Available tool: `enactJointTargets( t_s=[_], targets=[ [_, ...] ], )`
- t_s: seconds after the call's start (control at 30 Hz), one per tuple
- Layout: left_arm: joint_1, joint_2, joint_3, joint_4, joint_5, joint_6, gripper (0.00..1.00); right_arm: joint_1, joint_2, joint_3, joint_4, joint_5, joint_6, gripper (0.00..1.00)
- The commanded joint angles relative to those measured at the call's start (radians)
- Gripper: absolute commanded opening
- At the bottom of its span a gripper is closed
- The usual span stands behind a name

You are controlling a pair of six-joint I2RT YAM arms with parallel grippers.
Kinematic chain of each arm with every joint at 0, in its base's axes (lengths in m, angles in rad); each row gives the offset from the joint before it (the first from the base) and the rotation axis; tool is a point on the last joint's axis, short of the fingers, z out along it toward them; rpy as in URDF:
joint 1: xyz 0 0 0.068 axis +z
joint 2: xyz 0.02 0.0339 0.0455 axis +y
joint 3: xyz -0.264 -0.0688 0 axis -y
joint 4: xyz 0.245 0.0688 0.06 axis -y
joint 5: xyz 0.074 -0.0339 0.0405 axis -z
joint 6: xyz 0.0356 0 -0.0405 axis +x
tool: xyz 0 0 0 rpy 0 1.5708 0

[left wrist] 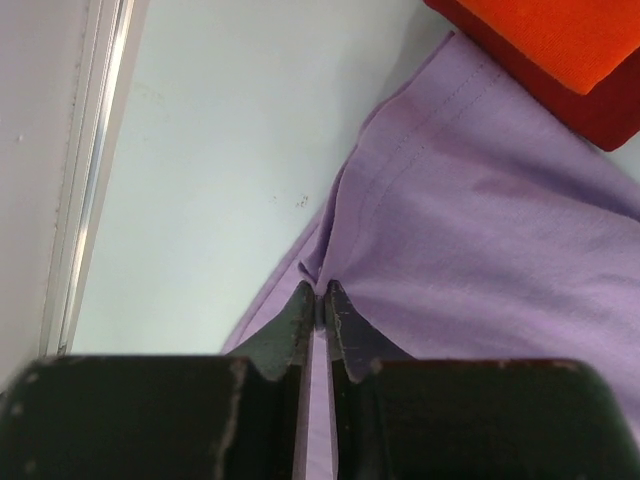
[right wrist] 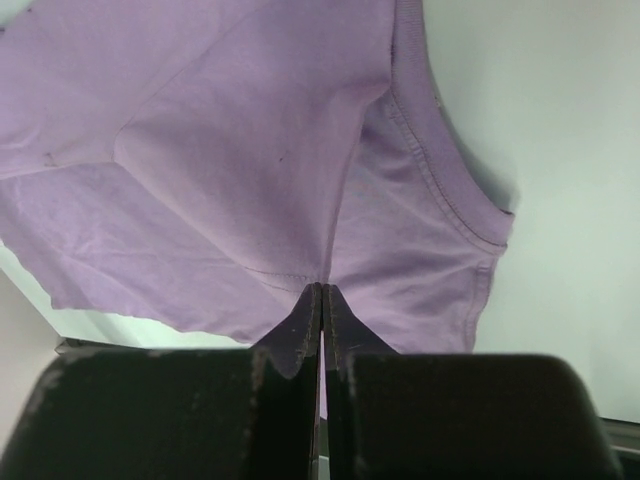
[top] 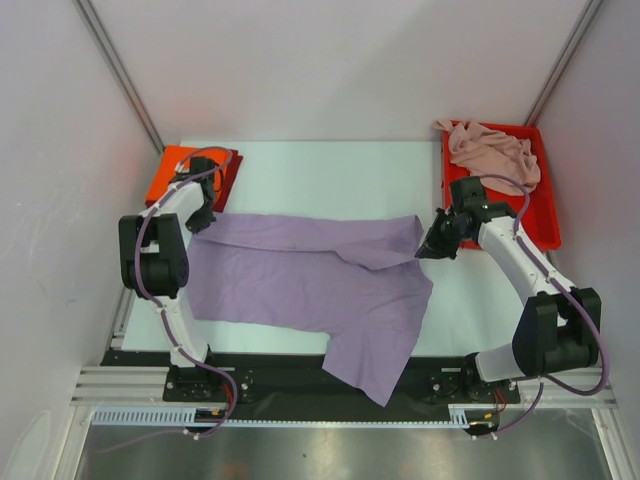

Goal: Fold and stack the t-shirts
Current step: Fold the tshirt

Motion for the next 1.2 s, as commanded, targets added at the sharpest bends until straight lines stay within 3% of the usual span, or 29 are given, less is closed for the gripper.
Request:
enactJointTargets(
  t_s=[0.0,0.17,0.27,0.33,0.37,0.43,0.47,0.5,0.57,0.67,0.77,0.87,0.97,1.1,1.17],
  targets=[
    [0.013,0.009,0.031,0.002,-0.034,-0.019,0.13,0.005,0.016,0.064,-0.009,-0.054,-0.007,0.00],
    [0.013,0.025,0.046,-0.007,-0.045,-0.018,0.38,-0.001,0.017,0.076,-0.023,-0.117,0.050,0.00],
    [0.013,-0.003,0.035,-0.017,-0.045,-0.036,0.52,0.002,0.021,0.030,-0.032,-0.067,0.050,0.00],
    [0.014,-0.047,0.031,-0.042,-0.048,-0.057,0.59,0.005,0.015,-0.029,-0.027,-0.019,0.019,0.06],
    [0.014,-0.069,0.028,-0.047,-0.043,-0.065,0.62,0.003,0.015,-0.045,-0.030,0.058,-0.002,0.17],
    [0.011,-0.109,0.020,-0.059,-0.032,-0.082,0.66,0.026,0.023,-0.034,-0.094,0.178,-0.086,0.29],
    [0.008,-0.154,0.015,-0.059,-0.008,-0.082,0.68,0.054,0.032,0.027,-0.116,0.302,-0.113,0.40],
    [0.002,-0.173,0.012,-0.057,0.003,-0.082,0.69,0.101,0.035,0.062,-0.133,0.344,-0.136,0.45],
    [-0.016,-0.222,-0.001,-0.056,0.037,-0.085,0.69,0.153,0.043,0.154,-0.135,0.378,-0.179,0.55],
    [-0.029,-0.271,-0.058,-0.031,0.105,-0.105,0.67,0.267,0.075,0.220,-0.079,0.377,-0.216,0.60],
    [-0.104,-0.346,-0.135,0.001,0.198,-0.124,0.65,0.374,0.140,0.269,-0.016,0.316,-0.245,0.58],
    [-0.150,-0.408,-0.190,0.009,0.201,-0.131,0.64,0.448,0.255,0.341,0.022,0.283,-0.262,0.57],
    [-0.132,-0.443,-0.231,0.021,0.161,-0.127,0.63,0.497,0.368,0.404,0.045,0.271,-0.263,0.56],
    [-0.083,-0.431,-0.192,-0.005,0.162,-0.084,0.49,0.543,0.487,0.467,0.021,0.289,-0.269,0.56],
    [-0.081,-0.446,-0.192,-0.001,0.181,-0.079,0.47,0.574,0.527,0.475,0.004,0.353,-0.266,0.53]
  ],
)
